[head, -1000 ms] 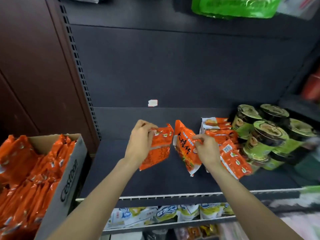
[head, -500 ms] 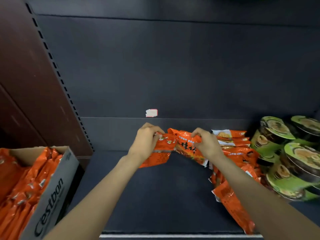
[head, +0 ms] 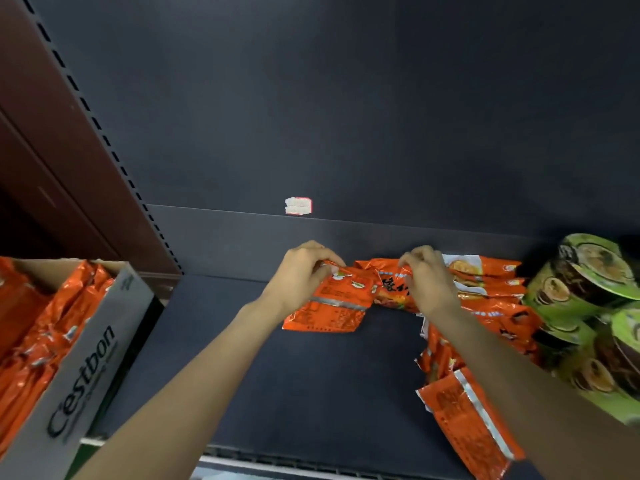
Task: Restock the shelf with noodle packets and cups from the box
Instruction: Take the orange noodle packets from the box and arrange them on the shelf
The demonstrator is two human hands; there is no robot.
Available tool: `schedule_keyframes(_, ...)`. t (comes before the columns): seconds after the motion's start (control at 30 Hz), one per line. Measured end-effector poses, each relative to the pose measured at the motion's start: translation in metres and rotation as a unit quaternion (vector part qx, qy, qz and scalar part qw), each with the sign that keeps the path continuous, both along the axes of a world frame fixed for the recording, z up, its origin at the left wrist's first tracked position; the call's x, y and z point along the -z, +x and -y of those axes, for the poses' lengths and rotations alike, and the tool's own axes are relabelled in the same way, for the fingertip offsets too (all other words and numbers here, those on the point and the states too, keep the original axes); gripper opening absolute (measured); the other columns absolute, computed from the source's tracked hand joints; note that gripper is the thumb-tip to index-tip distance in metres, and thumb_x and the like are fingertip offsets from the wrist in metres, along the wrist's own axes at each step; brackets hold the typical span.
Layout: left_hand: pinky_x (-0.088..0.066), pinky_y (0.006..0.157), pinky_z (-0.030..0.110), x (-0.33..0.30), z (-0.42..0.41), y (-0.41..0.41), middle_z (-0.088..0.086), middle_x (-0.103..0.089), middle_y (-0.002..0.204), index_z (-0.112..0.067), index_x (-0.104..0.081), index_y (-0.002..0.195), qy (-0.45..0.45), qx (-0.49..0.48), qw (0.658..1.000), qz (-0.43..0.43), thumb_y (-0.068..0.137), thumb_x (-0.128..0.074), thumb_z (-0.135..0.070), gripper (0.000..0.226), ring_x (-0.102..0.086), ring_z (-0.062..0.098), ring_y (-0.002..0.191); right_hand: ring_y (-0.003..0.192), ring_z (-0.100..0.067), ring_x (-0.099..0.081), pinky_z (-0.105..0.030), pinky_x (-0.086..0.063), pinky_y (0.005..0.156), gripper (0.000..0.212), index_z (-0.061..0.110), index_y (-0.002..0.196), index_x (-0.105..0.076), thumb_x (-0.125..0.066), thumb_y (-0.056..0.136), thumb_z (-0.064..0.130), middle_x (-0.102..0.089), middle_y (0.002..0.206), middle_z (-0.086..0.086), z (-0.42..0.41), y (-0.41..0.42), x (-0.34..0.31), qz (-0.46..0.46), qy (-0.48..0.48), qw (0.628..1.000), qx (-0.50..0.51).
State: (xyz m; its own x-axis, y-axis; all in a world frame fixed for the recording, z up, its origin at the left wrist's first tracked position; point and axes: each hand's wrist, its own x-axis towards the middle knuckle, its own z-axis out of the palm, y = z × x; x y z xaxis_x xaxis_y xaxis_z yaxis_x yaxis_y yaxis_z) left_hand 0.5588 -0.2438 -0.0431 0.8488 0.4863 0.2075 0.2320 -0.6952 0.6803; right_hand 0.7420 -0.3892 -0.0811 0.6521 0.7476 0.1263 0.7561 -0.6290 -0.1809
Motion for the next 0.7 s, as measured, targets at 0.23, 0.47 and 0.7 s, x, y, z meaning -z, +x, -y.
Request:
schedule_keyframes(0.23,-0.045,0.085,0.018,0.010,0.008,0.022,-0.005,-0.061,0.099,-0.023,-0.071,0.095,-0.064,-0.004,0.998,-0.010,0.091,-0.060,-0.014,0.015,-0.057,0.009,0.097,0.117,-0.023,-0.046,-0.034,-0.045,0.094,0.046,0.019,0.136,-0.049,-0.049,0.092,0.005,-0.046,0.123,-0.005,0.009,0.007,-0.007,-0.003,-0.102,0.994,-0.037)
schedule_keyframes(0.47,-0.044,0.075,0.016,0.015,0.013,0.042,-0.001,-0.064,0.096,-0.020,-0.072,0.094,-0.078,-0.039,0.996,-0.005,0.089,-0.061,-0.012,0.014,-0.054,0.009,0.088,0.121,-0.024,-0.048,-0.032,-0.041,0.099,0.045,0.019,0.141,-0.042,-0.044,0.097,0.008,-0.046,0.131,-0.008,0.014,0.016,-0.018,-0.129,-0.098,0.985,-0.064)
schedule_keyframes(0.7,-0.046,0.072,0.018,0.014,0.018,0.043,-0.006,-0.061,0.098,-0.025,-0.072,0.092,-0.030,-0.107,0.993,0.046,0.087,-0.063,-0.012,0.017,-0.058,0.009,0.079,0.121,-0.023,-0.052,-0.035,-0.045,0.101,0.044,0.018,0.140,-0.043,-0.044,0.097,0.008,-0.051,0.134,-0.011,0.015,0.013,-0.017,-0.154,-0.041,0.986,-0.046)
